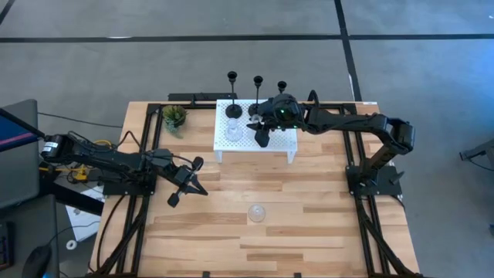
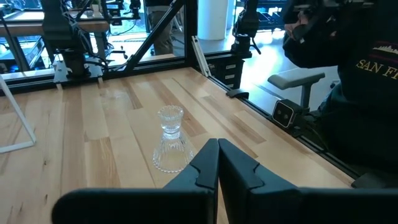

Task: Pick & Place candle stick holders
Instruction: Put the bottom transparent candle holder on the shelf, then put the transparent candle holder on the shelf

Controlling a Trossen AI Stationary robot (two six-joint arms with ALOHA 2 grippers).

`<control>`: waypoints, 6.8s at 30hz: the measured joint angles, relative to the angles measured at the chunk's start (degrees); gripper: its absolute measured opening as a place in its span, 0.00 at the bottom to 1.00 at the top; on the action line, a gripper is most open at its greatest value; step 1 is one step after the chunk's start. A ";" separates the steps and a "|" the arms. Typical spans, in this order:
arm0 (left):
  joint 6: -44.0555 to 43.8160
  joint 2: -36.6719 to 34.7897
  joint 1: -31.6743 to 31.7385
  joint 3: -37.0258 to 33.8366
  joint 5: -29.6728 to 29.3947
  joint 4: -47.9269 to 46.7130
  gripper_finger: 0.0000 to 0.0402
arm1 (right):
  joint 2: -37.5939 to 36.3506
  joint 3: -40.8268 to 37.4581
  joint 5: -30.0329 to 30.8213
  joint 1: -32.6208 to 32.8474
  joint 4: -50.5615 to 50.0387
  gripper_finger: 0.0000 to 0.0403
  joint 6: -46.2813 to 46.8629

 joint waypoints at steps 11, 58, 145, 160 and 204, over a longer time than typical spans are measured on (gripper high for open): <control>0.00 0.00 0.01 0.00 0.00 0.00 0.02 | 0.96 0.00 -0.15 -0.38 0.43 0.29 0.56; 0.02 0.02 0.03 0.00 -0.02 0.02 0.02 | 1.85 -0.04 -0.22 0.71 -0.31 0.55 -0.30; 0.00 0.01 0.04 -0.02 -0.01 0.42 0.02 | -30.97 -54.07 3.00 26.15 19.41 0.00 -3.68; 0.00 0.02 0.05 -0.02 -0.02 0.42 0.02 | -29.52 -53.96 3.44 25.27 24.03 0.18 -1.50; 0.00 0.02 0.05 -0.02 0.00 0.13 0.02 | 11.30 -29.66 -1.73 33.95 40.82 0.68 2.60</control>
